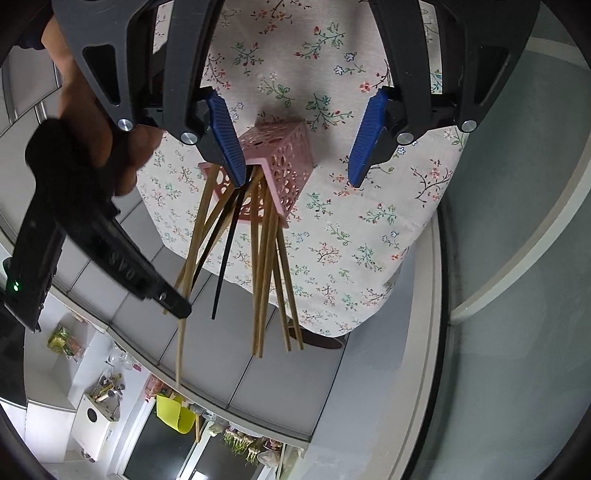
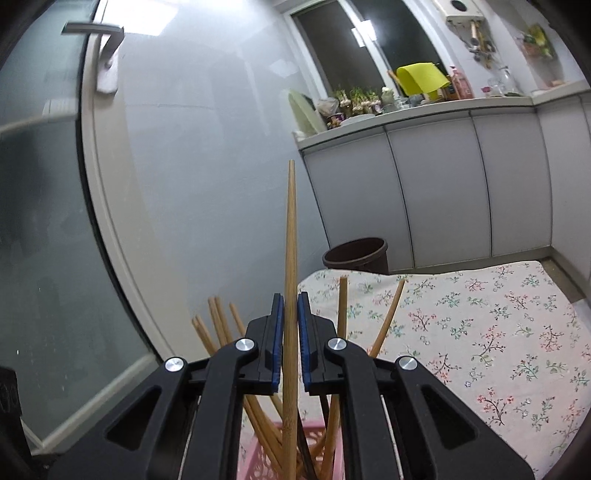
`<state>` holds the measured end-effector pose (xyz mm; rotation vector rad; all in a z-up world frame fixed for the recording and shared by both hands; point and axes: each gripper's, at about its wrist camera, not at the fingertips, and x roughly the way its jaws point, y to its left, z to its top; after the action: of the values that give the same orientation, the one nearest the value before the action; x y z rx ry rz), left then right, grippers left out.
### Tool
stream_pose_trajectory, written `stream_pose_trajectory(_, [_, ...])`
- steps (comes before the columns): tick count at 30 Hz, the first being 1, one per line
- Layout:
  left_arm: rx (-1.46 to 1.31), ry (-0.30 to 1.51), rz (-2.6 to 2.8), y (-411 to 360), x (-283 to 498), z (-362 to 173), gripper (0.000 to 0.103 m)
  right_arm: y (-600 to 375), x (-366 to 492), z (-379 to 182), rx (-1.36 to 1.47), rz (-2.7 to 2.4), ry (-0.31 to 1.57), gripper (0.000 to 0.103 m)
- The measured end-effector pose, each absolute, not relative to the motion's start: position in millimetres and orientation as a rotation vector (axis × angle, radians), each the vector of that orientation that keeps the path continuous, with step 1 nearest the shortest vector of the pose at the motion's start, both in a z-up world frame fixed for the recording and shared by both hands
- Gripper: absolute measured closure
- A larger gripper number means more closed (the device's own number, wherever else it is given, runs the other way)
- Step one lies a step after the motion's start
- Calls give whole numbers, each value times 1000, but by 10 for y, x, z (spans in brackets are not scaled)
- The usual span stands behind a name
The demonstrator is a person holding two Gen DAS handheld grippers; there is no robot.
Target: Organize utensils
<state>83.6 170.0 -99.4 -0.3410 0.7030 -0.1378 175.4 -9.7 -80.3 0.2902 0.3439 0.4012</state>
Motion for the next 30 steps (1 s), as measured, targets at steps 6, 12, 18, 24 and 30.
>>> stream_pose_trajectory(6, [-332, 704, -120, 1725, 837, -1017, 48, 91, 1668, -949, 218, 375, 301, 95])
stream_pose_trajectory(12, [-342, 711, -116, 1752, 810, -1050, 48, 171, 1600, -934, 209, 351, 245, 95])
stream_pose_trajectory(18, [-354, 714, -116, 1768, 781, -1074, 48, 207, 1567, -1029, 164, 360, 277, 95])
stream_pose_trajectory(24, [-369, 731, -105, 1820, 772, -1094, 48, 212, 1526, -1008, 58, 397, 370, 91])
stream_pose_trajectory(30, [-360, 736, -104, 1796, 693, -1015, 48, 82, 1408, -788, 42, 388, 394, 84])
